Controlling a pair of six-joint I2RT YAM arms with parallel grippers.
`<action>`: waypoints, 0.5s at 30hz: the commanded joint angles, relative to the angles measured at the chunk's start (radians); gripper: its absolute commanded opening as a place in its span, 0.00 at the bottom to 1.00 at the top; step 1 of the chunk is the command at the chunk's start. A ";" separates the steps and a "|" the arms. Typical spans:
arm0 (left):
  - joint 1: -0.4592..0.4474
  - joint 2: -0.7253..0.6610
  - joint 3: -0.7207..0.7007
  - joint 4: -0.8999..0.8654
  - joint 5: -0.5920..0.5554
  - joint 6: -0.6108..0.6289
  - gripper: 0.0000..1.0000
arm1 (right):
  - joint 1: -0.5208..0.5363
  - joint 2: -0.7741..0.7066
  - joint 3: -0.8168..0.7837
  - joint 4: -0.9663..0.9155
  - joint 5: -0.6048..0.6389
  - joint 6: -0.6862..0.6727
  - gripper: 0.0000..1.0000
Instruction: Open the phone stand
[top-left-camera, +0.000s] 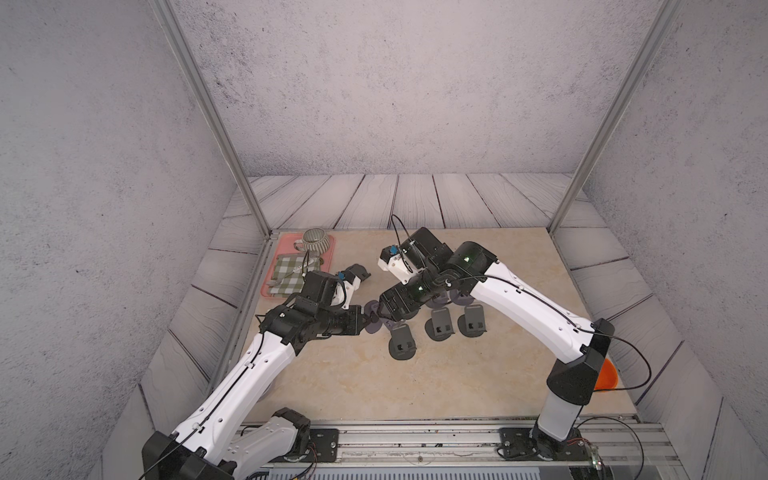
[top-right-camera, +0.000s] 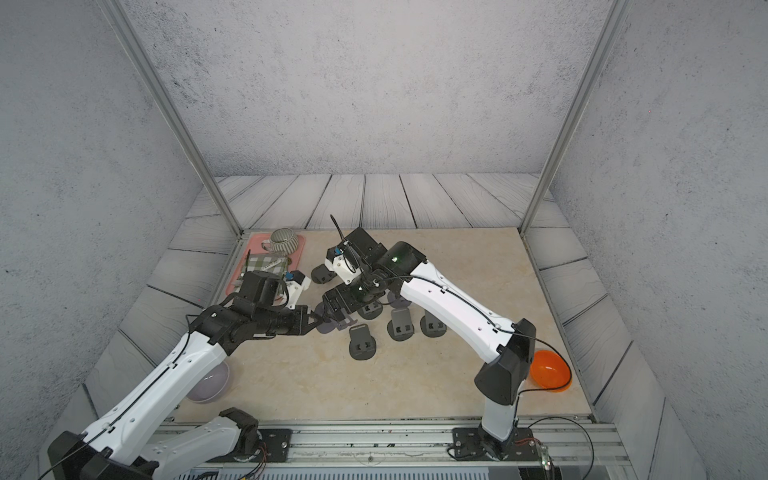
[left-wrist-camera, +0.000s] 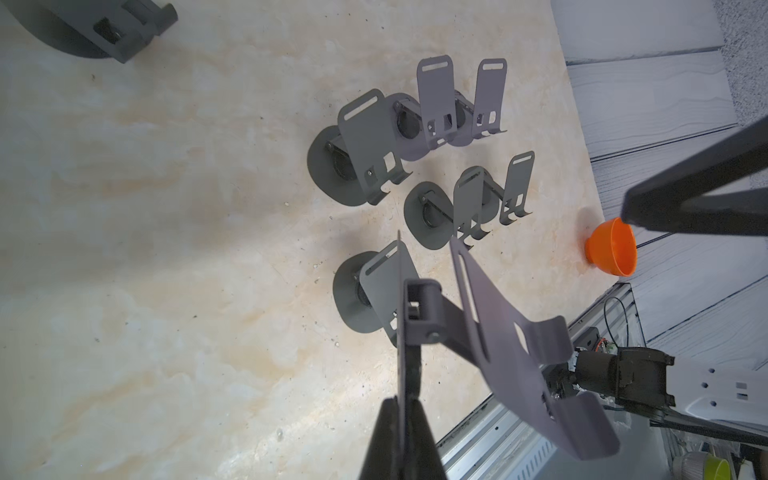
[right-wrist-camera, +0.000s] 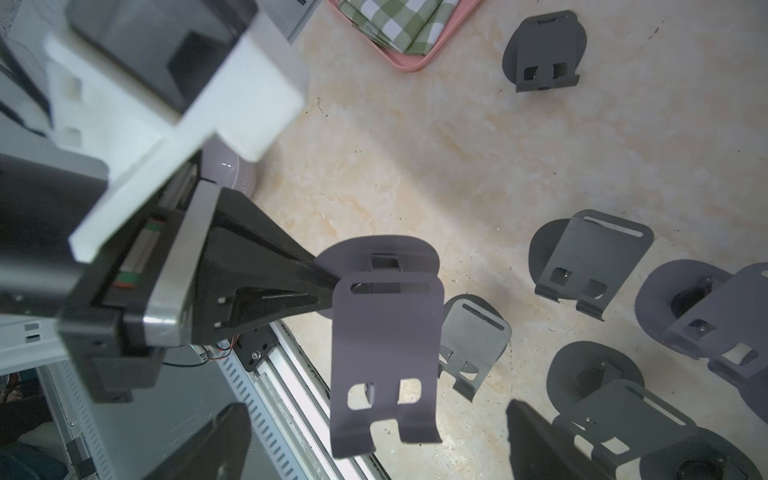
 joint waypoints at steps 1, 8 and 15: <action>-0.006 -0.031 -0.005 0.000 0.028 0.019 0.00 | -0.003 0.055 0.025 -0.012 -0.049 -0.008 0.99; -0.007 -0.052 -0.003 -0.006 0.037 0.016 0.00 | -0.003 0.106 0.034 0.021 -0.083 0.014 0.99; -0.007 -0.072 -0.008 -0.009 0.039 0.014 0.00 | -0.003 0.122 0.041 0.056 -0.126 0.038 0.90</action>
